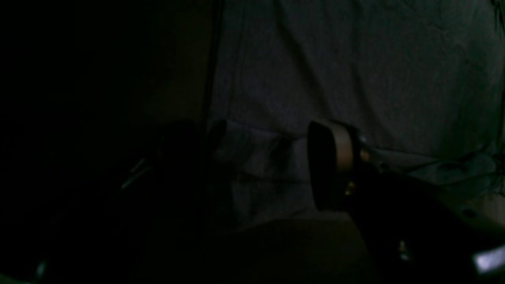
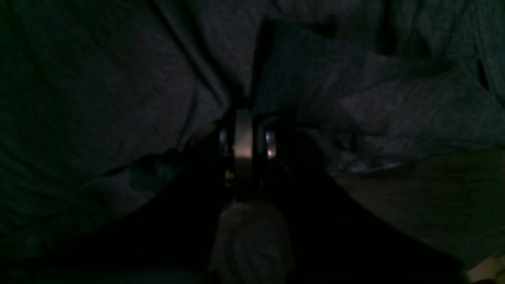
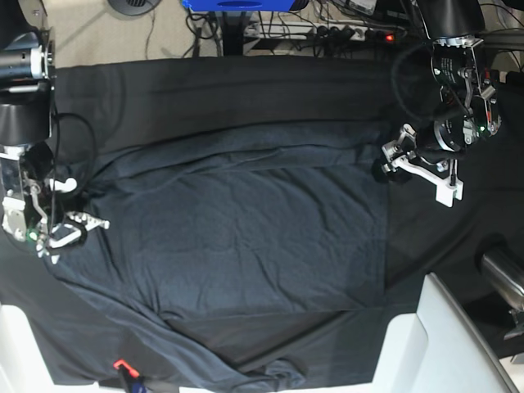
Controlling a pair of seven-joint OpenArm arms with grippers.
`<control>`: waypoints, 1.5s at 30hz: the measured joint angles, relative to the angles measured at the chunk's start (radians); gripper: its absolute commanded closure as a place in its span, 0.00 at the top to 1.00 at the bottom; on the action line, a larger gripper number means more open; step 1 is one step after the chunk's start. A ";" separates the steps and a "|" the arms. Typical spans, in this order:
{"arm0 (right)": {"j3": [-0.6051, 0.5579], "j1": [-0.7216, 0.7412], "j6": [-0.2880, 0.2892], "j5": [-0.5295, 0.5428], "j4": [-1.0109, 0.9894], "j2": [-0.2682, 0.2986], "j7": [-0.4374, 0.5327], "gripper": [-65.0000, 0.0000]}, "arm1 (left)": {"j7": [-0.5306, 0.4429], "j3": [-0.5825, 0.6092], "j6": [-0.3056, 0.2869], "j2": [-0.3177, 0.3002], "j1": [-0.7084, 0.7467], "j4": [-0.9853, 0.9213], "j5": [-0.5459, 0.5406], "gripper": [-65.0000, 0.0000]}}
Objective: Fold the T-shirt properly
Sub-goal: 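Lower the held edge onto the shirt body, folding it over, then open both grippers and move them back to the shirt's edge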
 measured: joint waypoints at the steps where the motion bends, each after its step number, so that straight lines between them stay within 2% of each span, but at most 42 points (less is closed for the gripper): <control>1: 0.000 0.000 0.000 0.000 0.000 0.000 0.000 0.00 | 0.000 0.000 0.000 0.000 0.007 0.003 0.000 0.66; 7: 0.000 -0.008 -0.002 0.000 -0.002 -0.002 -0.004 0.03 | 0.004 0.000 0.002 0.000 0.062 0.048 0.006 0.66; 9: 0.000 -0.008 -0.002 0.000 -0.002 -0.003 -0.005 0.12 | 0.003 0.000 0.000 0.000 0.063 0.066 0.002 0.66; 15: -0.003 -0.012 -0.002 0.000 0.000 -0.003 -0.003 0.48 | 0.000 0.000 0.000 0.000 0.080 0.076 0.000 0.66; 17: -0.002 -0.024 -0.002 0.004 0.003 -0.003 0.003 0.55 | 0.003 0.000 0.000 0.000 0.087 0.076 0.004 0.66; 20: -0.003 -0.041 -0.002 0.003 0.013 -0.006 0.038 0.57 | -0.001 0.000 0.000 -0.001 0.089 0.076 0.002 0.66; 23: -0.006 -0.107 -0.004 0.005 0.152 -0.003 0.113 0.57 | 0.000 0.001 0.000 -0.007 0.106 0.076 0.000 0.66; 28: 0.008 -0.166 -0.002 0.003 0.330 -0.003 0.133 0.57 | -0.003 -0.005 0.000 -0.016 0.115 0.076 0.003 0.66; 30: 0.068 -0.185 0.001 0.013 0.394 -0.013 0.135 0.57 | -0.003 -0.004 -0.001 -0.014 0.119 0.076 0.000 0.66; 33: 0.220 -0.253 -0.009 0.004 0.533 -0.033 0.140 0.57 | 0.000 -0.051 -0.001 -0.010 0.154 0.101 -0.002 0.66; 36: 0.421 -0.342 -0.006 0.005 0.703 -0.118 0.131 0.57 | 0.001 -0.085 0.002 -0.016 0.224 0.210 0.005 0.65; 37: 0.487 -0.360 -0.008 0.005 0.757 -0.166 0.136 0.57 | -0.004 -0.090 -0.008 -0.016 0.248 0.262 0.007 0.65; 39: 0.595 -0.390 0.007 0.021 0.829 -0.231 0.132 0.57 | -0.084 -0.120 -0.067 -0.013 0.292 0.336 -0.005 0.57; 41: 0.693 -0.417 0.006 0.031 0.851 -0.287 0.130 0.58 | -0.179 -0.166 -0.120 -0.012 0.343 0.360 -0.018 0.39; 42: 0.741 -0.427 0.018 0.072 0.838 -0.301 0.096 0.58 | -0.209 -0.182 -0.124 -0.011 0.368 0.355 -0.011 0.28; 43: 0.782 -0.430 0.061 0.127 0.800 -0.301 0.050 0.60 | -0.218 -0.194 -0.130 -0.010 0.386 0.346 0.011 0.20; 45: 0.857 -0.423 0.175 0.261 0.686 -0.299 -0.021 0.73 | -0.249 -0.203 -0.164 -0.002 0.423 0.335 0.011 0.07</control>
